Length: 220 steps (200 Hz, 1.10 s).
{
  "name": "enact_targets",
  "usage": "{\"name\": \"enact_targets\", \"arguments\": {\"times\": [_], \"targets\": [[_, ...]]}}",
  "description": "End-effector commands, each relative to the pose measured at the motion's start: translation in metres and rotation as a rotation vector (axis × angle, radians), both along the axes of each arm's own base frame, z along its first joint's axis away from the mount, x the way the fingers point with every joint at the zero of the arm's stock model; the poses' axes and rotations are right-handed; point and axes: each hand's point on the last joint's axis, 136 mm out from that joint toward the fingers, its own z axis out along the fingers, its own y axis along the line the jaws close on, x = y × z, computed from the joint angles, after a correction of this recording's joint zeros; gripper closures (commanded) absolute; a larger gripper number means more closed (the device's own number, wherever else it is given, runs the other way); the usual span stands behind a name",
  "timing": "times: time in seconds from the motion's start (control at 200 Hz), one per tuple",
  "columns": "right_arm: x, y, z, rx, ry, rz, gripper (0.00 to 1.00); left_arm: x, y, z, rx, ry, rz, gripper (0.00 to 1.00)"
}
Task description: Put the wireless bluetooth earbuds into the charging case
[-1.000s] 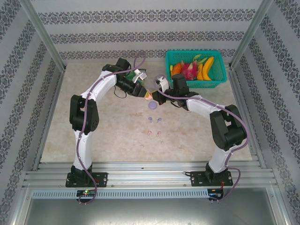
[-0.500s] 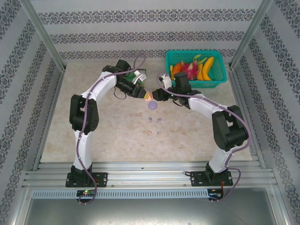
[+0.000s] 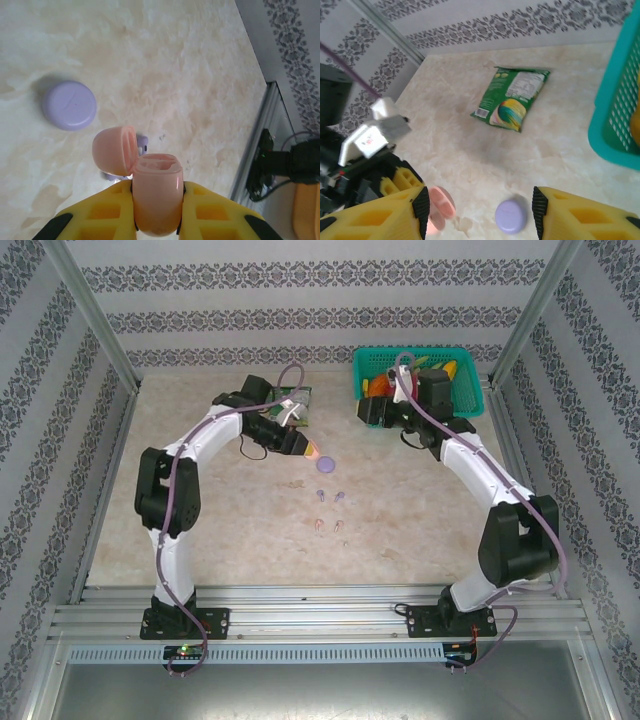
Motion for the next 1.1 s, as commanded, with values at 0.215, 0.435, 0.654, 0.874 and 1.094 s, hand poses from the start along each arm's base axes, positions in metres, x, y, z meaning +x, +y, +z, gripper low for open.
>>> {"name": "enact_targets", "arguments": {"times": [0.215,0.435,0.654,0.874,1.094], "targets": [[-0.034,-0.004,-0.041,0.010,0.193,-0.076,0.43,0.001,-0.013,0.045,0.083,-0.511,0.023,1.00],[-0.066,-0.009,-0.084,-0.152,0.307,-0.157,0.46,0.006,-0.008,0.044,0.136,-0.695,0.204,1.00],[-0.103,-0.019,-0.116,-0.244,0.416,-0.187,0.48,0.001,-0.008,0.052,0.002,-0.893,0.358,1.00],[-0.119,-0.023,-0.123,-0.263,0.428,-0.232,0.48,-0.012,-0.004,0.069,-0.138,-1.043,0.445,1.00],[-0.129,-0.024,-0.121,-0.289,0.425,-0.309,0.49,-0.024,-0.007,0.079,-0.263,-1.095,0.444,1.00]]}}
